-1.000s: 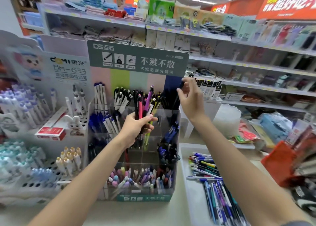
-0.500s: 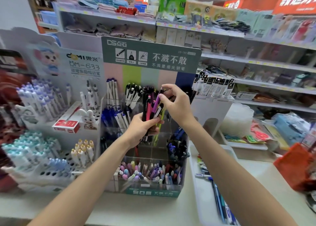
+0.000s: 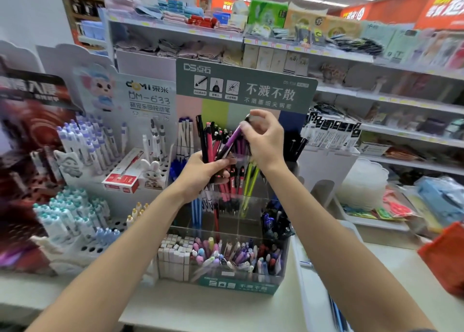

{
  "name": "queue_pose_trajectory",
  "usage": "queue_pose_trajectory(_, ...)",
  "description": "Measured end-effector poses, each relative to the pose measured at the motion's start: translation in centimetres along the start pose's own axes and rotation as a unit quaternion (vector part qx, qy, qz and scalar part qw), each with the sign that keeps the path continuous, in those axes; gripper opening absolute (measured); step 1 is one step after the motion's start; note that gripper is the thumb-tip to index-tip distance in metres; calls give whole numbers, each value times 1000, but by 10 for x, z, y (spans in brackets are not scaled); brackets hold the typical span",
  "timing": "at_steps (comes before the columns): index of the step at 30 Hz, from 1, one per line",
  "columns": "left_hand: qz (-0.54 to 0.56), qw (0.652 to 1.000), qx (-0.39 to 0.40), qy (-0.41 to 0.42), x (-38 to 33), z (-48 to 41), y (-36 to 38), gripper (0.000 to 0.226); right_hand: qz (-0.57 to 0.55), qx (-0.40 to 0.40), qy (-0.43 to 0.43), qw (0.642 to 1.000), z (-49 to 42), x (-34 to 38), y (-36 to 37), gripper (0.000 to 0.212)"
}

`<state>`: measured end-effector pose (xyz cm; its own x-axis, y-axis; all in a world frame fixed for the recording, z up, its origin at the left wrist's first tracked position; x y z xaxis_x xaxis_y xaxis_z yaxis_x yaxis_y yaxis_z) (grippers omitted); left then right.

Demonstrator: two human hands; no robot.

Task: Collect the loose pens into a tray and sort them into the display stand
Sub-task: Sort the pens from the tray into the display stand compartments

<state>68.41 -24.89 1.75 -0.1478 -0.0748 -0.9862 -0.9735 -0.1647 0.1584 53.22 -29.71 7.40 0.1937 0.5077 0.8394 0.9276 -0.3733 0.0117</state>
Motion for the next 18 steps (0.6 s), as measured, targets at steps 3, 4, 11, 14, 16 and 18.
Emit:
queue_pose_trajectory(3, -8, 1000, -12, -14, 5, -1, -10, 19, -33, -96, 39, 994, -22, -1, -12, 25)
queue_pose_trajectory(4, -4, 1000, -23, -20, 9, -1, -12, 21, 5, -109, 6, 994, -29, -2, -16, 25)
queue_pose_trajectory(11, 22, 999, -27, -35, 25, -3, -13, 24, 160, -16, -176, 971, -26, -19, -9, 24)
queue_pose_trajectory(14, 11, 999, -38, -25, 25, -4, -15, 22, 173, -28, -210, 962, -28, -22, -7, 23)
queue_pose_trajectory(16, 0, 999, -47, -18, 25, -5, -18, 21, 204, 21, -210, 956, -33, -28, -5, 22)
queue_pose_trajectory(18, -9, 999, -51, -16, 25, -5, -20, 20, 294, 117, -214, 924, -34, -37, -1, 19)
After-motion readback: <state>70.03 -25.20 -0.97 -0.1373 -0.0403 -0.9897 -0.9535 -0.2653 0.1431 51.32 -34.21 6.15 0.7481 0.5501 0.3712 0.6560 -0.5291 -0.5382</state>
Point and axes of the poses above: each hand's wrist, its own z-axis away from the middle knuckle, its own y-axis out of the palm, x = y × z, the point moved 1 cm from there along -z, towards the middle knuckle, and after that the axes turned 13 degrees about -x, right-handed, at the moved point
